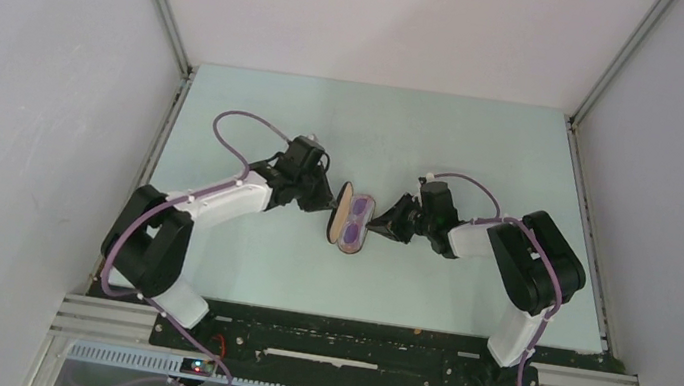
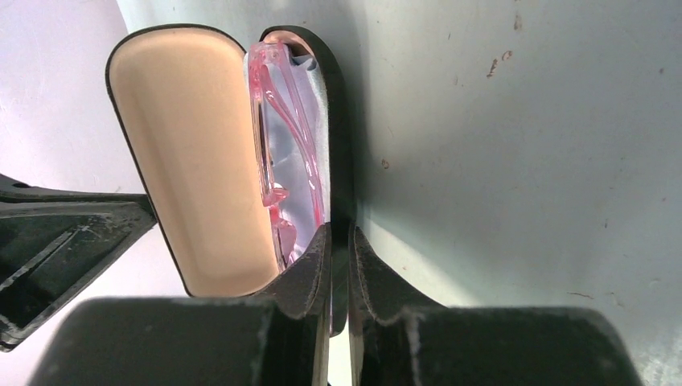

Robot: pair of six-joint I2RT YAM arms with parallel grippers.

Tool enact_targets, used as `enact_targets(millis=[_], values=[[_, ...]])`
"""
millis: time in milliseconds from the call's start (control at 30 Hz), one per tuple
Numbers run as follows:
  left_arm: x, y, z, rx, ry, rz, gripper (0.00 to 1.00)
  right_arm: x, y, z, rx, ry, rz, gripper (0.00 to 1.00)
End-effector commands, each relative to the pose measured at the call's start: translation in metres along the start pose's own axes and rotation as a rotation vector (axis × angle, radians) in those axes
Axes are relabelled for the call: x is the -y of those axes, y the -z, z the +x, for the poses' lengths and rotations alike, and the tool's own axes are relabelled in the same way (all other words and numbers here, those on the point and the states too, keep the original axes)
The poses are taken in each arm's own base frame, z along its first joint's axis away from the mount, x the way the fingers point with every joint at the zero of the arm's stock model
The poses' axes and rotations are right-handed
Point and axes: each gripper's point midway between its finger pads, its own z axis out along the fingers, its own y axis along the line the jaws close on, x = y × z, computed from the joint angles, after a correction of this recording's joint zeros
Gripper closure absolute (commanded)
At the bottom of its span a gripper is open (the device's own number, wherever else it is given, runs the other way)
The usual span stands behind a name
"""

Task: Organize the sunglasses
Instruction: Close the sunglasses case at the center of the board.

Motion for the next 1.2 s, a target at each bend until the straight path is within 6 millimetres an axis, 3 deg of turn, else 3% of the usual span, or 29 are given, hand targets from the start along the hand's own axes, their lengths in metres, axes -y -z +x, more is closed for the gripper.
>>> enact_targets(millis=[0, 300, 900, 1167], values=[[-0.001, -0.008, 0.006, -0.042, -0.034, 0.013, 0.83, -0.013, 0.005, -0.005, 0.026, 0.032, -0.031, 0.85], [0.005, -0.015, 0.018, -0.098, -0.043, 0.06, 0.85, -0.015, 0.005, -0.006, 0.029, 0.032, -0.039, 0.85], [0.031, -0.042, 0.066, -0.24, -0.106, 0.102, 0.87, -0.02, 0.006, -0.006, 0.034, 0.035, -0.052, 0.85], [0.039, -0.031, 0.056, -0.206, -0.126, 0.113, 0.88, -0.022, 0.009, -0.007, 0.042, 0.047, -0.048, 0.79]])
